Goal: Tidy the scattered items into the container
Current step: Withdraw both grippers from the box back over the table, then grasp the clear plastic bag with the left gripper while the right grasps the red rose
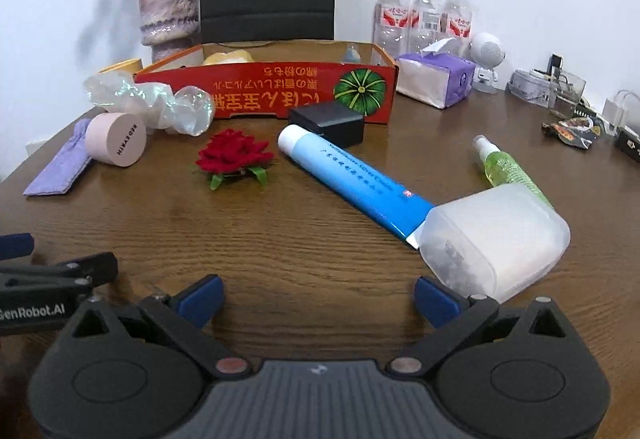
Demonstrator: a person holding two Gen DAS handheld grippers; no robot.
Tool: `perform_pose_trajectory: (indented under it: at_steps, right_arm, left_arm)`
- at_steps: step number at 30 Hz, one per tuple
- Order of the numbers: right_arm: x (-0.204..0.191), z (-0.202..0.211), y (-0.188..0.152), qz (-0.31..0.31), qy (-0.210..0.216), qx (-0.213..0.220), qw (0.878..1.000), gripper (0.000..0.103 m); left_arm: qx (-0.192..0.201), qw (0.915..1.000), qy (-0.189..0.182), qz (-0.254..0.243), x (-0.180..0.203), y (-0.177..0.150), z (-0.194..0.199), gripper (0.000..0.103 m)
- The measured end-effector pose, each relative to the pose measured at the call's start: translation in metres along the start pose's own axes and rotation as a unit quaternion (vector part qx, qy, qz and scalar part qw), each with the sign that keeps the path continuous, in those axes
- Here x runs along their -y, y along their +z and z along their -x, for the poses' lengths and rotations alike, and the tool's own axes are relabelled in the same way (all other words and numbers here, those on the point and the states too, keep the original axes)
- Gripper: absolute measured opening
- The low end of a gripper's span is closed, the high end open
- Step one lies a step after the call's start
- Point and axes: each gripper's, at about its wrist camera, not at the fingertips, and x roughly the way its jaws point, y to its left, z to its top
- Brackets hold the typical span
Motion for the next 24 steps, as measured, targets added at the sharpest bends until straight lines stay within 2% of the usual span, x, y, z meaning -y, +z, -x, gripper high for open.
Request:
perform_pose_trajectory:
  at_steps: [24]
  right_arm:
    - [0.002,-0.012,0.006,0.003,0.008,0.001,1.0,0.103]
  left_arm:
    - [-0.005,0.9998,-0.017,-0.003,0.005,0.01,-0.013,0.103]
